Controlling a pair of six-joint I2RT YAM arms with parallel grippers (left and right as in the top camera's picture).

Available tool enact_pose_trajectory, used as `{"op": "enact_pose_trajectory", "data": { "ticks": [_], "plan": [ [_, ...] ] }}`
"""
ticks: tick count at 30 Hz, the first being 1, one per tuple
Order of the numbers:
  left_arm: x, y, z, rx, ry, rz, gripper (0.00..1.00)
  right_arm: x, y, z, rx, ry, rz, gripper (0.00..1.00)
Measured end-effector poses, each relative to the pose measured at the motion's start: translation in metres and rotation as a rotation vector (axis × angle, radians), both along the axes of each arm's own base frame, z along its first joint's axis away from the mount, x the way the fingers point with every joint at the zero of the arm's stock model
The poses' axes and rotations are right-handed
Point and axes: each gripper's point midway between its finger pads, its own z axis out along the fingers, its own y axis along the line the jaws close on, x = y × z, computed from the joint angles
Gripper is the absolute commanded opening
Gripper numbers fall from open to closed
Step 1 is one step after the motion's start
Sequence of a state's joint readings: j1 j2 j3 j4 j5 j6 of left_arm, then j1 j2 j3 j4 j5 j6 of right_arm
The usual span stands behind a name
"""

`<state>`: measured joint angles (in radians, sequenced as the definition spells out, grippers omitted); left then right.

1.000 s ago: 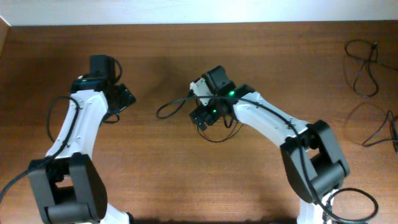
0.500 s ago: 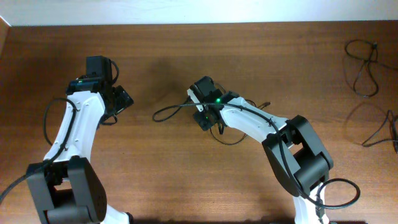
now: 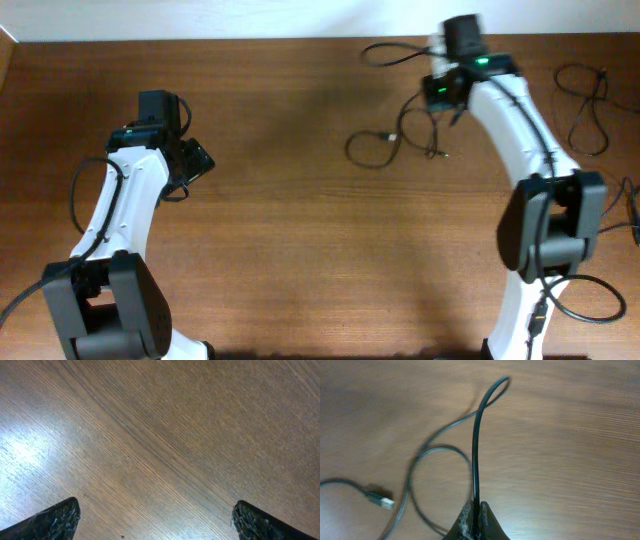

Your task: Untangle cables

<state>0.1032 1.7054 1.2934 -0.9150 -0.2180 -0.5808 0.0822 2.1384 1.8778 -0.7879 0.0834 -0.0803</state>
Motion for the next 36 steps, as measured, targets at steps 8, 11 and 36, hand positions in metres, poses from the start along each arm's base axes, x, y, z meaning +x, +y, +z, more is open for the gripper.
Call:
{"op": "enact_pose_trajectory", "data": {
  "ticks": [8,11,36],
  "plan": [
    [0.0,0.0,0.0,0.0,0.001,0.0,0.99,0.033,-0.129,0.077,-0.055,-0.209,-0.133,0.04],
    [0.0,0.0,0.0,0.0,0.001,0.0,0.99,0.028,-0.109,0.07,0.063,-0.179,-0.057,0.04],
    [0.0,0.0,0.0,0.0,0.001,0.0,0.99,0.008,-0.006,0.184,-0.01,-0.357,0.072,0.98]
  ]
}}
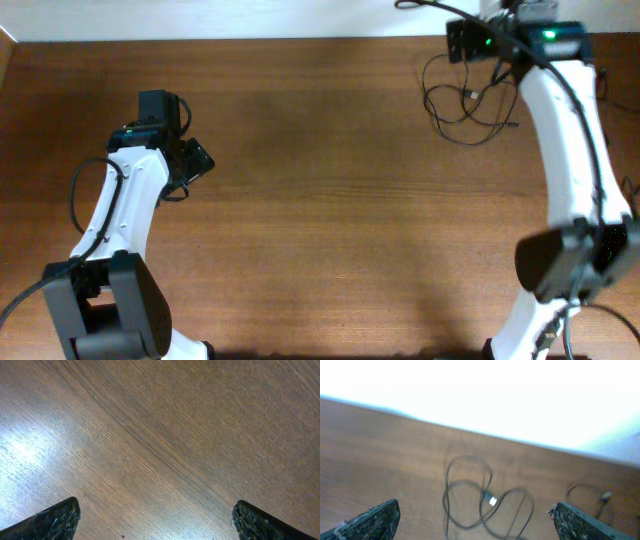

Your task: Untangle cables

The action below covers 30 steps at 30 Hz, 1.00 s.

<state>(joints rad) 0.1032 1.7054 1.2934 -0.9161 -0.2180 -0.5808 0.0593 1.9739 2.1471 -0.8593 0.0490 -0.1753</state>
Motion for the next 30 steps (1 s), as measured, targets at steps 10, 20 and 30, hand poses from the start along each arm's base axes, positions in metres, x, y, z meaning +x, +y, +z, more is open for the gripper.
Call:
{"op": "enact_pose_trajectory", "data": {
  "ticks": [10,20,30],
  "plan": [
    [0.0,0.0,0.0,0.0,0.0,0.0,0.99,-0.157,-0.004,0.259,0.039,-0.595,0.012,0.98],
    [0.0,0.0,0.0,0.0,0.0,0.0,0.99,-0.226,-0.01,0.197,0.041,-0.626,0.011,0.98],
    [0.0,0.0,0.0,0.0,-0.001,0.0,0.99,-0.396,-0.019,0.233,0.069,-1.015,0.024,0.99]
  ]
}}
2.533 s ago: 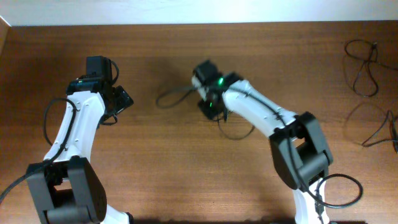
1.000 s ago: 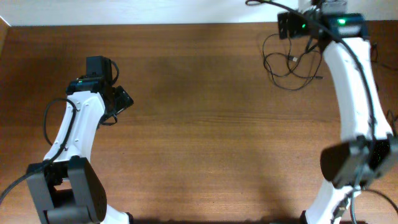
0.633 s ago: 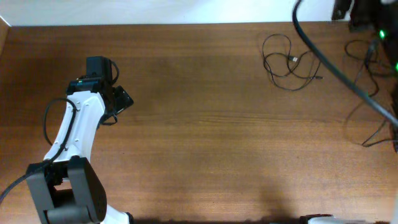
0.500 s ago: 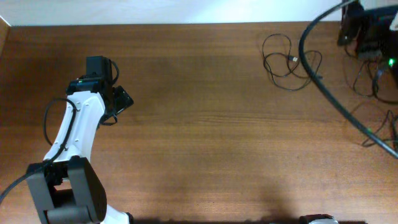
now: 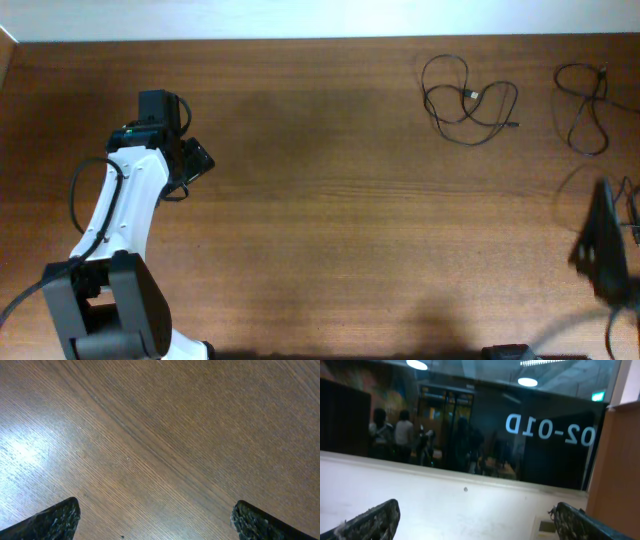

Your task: Untangle cables

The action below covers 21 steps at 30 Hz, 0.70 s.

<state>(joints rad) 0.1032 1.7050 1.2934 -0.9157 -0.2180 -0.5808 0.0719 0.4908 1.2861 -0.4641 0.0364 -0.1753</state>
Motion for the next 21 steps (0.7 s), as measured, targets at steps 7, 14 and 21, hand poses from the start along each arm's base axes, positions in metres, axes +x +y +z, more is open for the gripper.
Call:
{"op": "enact_pose_trajectory", "data": {
  "ticks": [7,14,21],
  "plan": [
    [0.0,0.0,0.0,0.0,0.001,0.0,0.99,-0.102,0.006,0.013,-0.023,-0.222,0.048,0.98],
    [0.0,0.0,0.0,0.0,0.0,0.0,0.99,-0.212,0.005,0.007,-0.032,-0.457,0.069,0.98],
    [0.0,0.0,0.0,0.0,0.0,0.0,0.99,-0.222,0.003,0.012,-0.027,-0.486,0.087,0.98]
  ]
}}
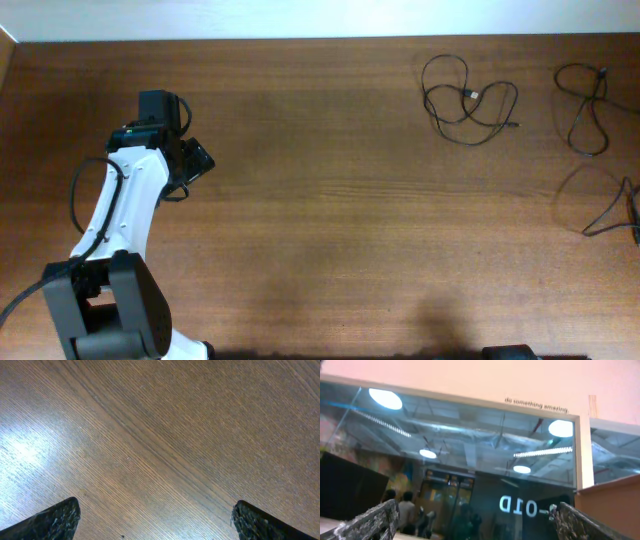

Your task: Untangle cables

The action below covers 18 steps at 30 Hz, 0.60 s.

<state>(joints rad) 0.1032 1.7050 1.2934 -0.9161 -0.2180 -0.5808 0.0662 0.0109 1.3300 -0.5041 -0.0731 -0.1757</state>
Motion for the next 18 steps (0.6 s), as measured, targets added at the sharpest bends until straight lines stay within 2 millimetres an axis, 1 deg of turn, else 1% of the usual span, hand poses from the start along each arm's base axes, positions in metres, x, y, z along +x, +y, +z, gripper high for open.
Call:
{"op": "enact_pose_trajectory", "data": {
  "ticks": [2,4,6,8,9,10,11,12,13,14,15,16,17,18],
  "plan": [
    [0.0,0.0,0.0,0.0,0.0,0.0,0.99,-0.013,-0.001,0.011,0.004,-0.065,0.007,0.98],
    [0.0,0.0,0.0,0.0,0.0,0.0,0.99,-0.011,-0.001,0.016,0.007,-0.102,0.006,0.98],
    [0.0,0.0,0.0,0.0,-0.001,0.0,0.99,0.006,0.0,0.013,0.006,-0.089,0.006,0.98],
    [0.0,0.0,0.0,0.0,0.0,0.0,0.99,0.039,0.002,0.0,0.002,-0.026,0.006,0.98],
    [0.0,0.0,0.0,0.0,0.0,0.0,0.99,0.061,0.004,-0.011,-0.001,0.019,0.006,0.98],
    [0.0,0.0,0.0,0.0,0.0,0.0,0.99,0.073,0.005,-0.017,-0.003,0.046,0.006,0.98],
    [0.0,0.0,0.0,0.0,0.0,0.0,0.99,0.102,0.007,-0.038,-0.008,0.127,0.007,0.98],
    [0.0,0.0,0.0,0.0,-0.001,0.0,0.99,0.139,0.01,-0.068,-0.016,0.242,0.006,0.98],
    [0.0,0.0,0.0,0.0,-0.001,0.0,0.99,0.167,0.012,-0.095,-0.023,0.327,0.006,0.98],
    [0.0,0.0,0.0,0.0,-0.001,0.0,0.99,0.18,0.013,-0.108,-0.025,0.36,0.007,0.98],
    [0.0,0.0,0.0,0.0,-0.001,0.0,0.99,0.196,0.015,-0.125,-0.032,0.403,0.012,0.98],
    [0.0,0.0,0.0,0.0,-0.001,0.0,0.99,0.207,0.016,-0.137,-0.034,0.433,0.012,0.98],
    [0.0,0.0,0.0,0.0,-0.002,0.0,0.99,0.228,0.018,-0.166,-0.039,0.499,0.013,0.98],
    [0.0,0.0,0.001,0.0,-0.002,0.0,0.99,0.24,0.019,-0.185,-0.044,0.548,0.016,0.98]
  ]
}}
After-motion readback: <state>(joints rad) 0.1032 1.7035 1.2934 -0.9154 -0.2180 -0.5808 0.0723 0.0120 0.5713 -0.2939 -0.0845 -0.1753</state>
